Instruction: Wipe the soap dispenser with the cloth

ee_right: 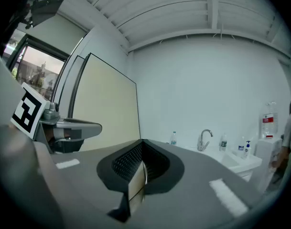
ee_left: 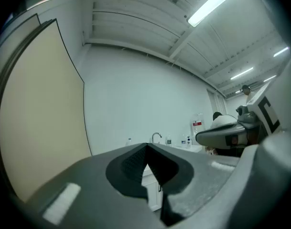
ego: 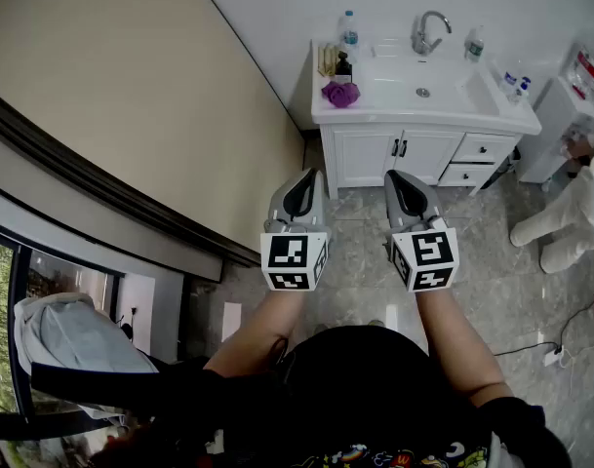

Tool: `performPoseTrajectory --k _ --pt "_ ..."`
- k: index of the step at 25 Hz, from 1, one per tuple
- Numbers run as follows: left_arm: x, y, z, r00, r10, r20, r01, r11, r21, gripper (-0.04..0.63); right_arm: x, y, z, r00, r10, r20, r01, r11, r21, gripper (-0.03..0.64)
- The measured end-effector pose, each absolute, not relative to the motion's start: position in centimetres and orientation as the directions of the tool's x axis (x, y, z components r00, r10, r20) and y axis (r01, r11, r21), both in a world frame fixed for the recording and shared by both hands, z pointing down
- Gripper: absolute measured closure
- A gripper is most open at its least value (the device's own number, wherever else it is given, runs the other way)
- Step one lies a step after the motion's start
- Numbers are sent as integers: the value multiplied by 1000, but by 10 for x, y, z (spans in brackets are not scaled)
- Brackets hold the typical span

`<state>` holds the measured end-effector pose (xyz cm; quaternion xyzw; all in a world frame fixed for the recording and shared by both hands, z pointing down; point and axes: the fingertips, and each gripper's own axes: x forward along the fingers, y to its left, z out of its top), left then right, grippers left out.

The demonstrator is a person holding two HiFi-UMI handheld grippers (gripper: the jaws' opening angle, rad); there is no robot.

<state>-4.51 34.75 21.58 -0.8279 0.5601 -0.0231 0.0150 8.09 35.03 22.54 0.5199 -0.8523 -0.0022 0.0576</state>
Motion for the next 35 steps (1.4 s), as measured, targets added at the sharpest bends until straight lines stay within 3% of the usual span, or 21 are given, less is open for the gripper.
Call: performPoseTrajectory --k 13,23,35 --pt "-27 333 226 378 -925 42 -925 -379 -36 594 95 335 236 -454 -887 88 -888 458 36 594" --pt "4 279 270 317 -943 95 -947 -320 -12 594 123 261 279 -499 -856 137 -864 503 -4 594" --pt "-55 34 294 408 -907 104 -912 -411 1 594 64 41 344 -401 -883 243 -914 404 -37 564"
